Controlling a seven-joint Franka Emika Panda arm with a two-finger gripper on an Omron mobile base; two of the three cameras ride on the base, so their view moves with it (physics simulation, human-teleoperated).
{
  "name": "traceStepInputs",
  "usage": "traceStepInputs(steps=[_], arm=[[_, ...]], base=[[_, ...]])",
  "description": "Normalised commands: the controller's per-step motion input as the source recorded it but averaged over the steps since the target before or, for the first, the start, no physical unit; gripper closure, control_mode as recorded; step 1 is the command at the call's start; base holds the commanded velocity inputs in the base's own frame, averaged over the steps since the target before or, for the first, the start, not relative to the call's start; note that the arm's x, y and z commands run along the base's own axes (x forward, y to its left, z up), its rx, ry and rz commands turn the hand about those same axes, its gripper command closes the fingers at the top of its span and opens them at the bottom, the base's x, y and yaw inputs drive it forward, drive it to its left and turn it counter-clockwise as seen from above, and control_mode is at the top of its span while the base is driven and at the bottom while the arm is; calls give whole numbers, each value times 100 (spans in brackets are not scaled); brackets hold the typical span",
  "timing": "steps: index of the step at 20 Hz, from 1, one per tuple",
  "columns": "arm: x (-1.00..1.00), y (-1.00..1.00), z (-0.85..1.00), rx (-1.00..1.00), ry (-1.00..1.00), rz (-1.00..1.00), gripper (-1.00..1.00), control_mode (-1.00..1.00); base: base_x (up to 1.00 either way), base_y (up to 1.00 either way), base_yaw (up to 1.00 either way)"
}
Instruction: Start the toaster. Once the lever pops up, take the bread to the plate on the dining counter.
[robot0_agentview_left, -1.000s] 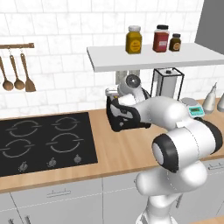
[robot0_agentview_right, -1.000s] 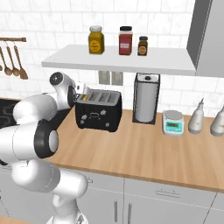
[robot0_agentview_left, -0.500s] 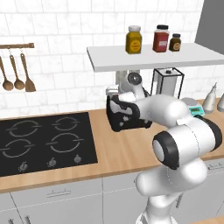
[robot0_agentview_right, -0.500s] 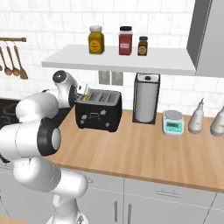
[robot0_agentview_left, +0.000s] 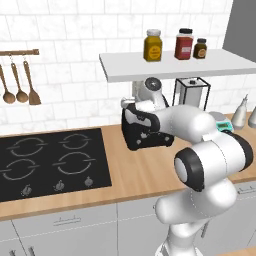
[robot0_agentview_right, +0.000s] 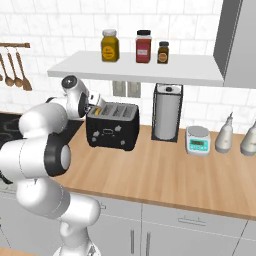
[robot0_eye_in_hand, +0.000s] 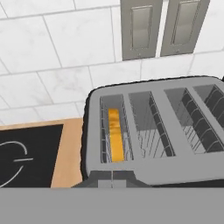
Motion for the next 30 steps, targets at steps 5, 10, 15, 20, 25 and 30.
traceStepInputs(steps=[5,10,15,20,25,30], arm=[[12,0,0,0,0,0,-100,-100],[13,0,0,0,0,0,-100,-100],[4,0,-2,0,-1,0,-100,-100],[0,0,-7,0,-3,0,-100,-100],[0,0,-17,0,-1,0,-100,-100],[0,0,-13,0,0,0,-100,-100]], base=[[0,0,0],[0,0,0],[0,0,0],[0,0,0],[0,0,0],[0,0,0]])
